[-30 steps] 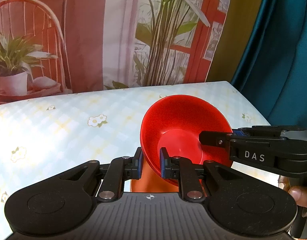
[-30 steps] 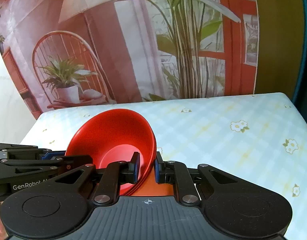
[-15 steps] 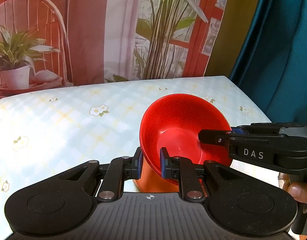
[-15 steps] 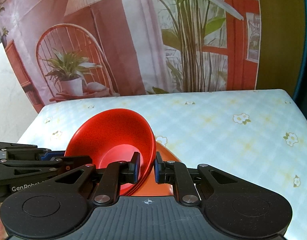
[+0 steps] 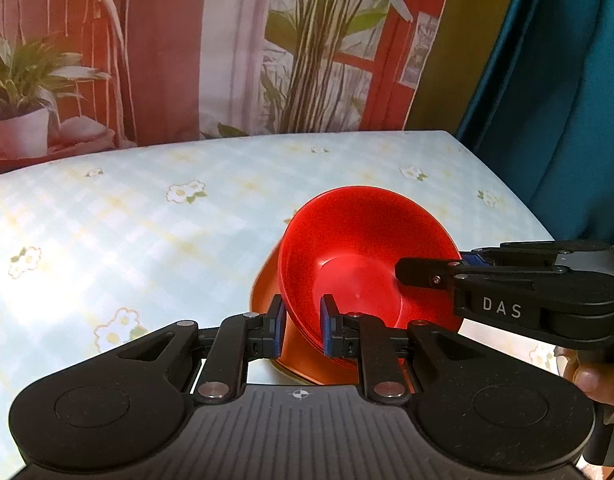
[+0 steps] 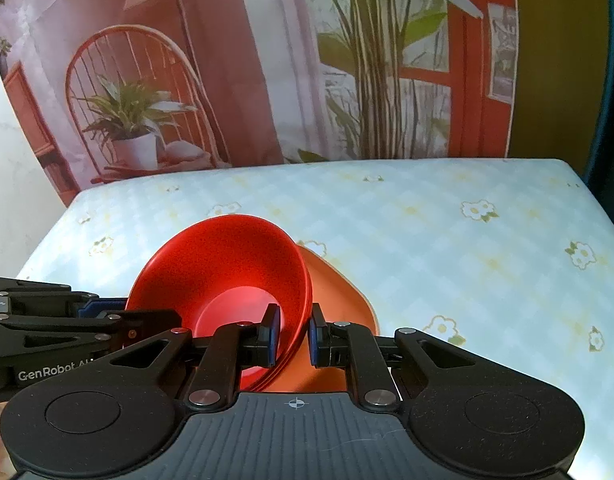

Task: Organize plates and bowls
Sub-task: 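Lower the red bowls onto the orange plate with both grippers, then open both grippers to release the red bowls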

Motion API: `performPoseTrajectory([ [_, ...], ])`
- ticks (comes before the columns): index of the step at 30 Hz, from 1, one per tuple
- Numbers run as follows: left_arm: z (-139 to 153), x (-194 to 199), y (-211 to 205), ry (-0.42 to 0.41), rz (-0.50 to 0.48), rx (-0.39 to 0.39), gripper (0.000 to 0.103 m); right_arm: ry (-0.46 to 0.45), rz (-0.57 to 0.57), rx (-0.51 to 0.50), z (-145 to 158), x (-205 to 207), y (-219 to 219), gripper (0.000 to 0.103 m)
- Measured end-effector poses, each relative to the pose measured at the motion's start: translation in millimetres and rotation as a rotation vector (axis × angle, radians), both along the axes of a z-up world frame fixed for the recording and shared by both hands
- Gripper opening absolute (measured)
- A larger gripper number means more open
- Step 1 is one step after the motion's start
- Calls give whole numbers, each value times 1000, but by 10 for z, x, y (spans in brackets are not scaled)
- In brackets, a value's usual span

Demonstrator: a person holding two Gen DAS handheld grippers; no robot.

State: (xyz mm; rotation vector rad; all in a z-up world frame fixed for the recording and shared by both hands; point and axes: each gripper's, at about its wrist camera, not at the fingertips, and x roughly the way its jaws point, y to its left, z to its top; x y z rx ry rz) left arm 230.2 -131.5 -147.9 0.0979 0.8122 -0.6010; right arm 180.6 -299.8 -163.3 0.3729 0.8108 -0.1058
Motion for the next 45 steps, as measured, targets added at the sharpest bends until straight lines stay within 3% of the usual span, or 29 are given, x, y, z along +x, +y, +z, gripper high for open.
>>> performPoseTrajectory([
  [9, -120, 12, -58, 37, -6, 24, 19, 18, 2, -14, -141, -47, 9, 13],
  [22, 4, -62, -37, -27, 1, 43, 20, 9, -6, -45, -120, -107, -9, 15],
  [24, 48, -65, -9, -34, 9, 37, 23, 7, -10, -50, -107, -114, -8, 15],
  [26, 98, -84, 19, -47, 19, 32, 36, 2, -14, -59, -85, -124, -6, 15],
  [37, 378, -226, 166, -132, 58, 30, 47, -40, -40, -98, 183, -242, -69, 25],
  [45, 755, -394, 449, -210, 121, 10, 63, -105, -48, -116, 511, -385, -97, 37],
])
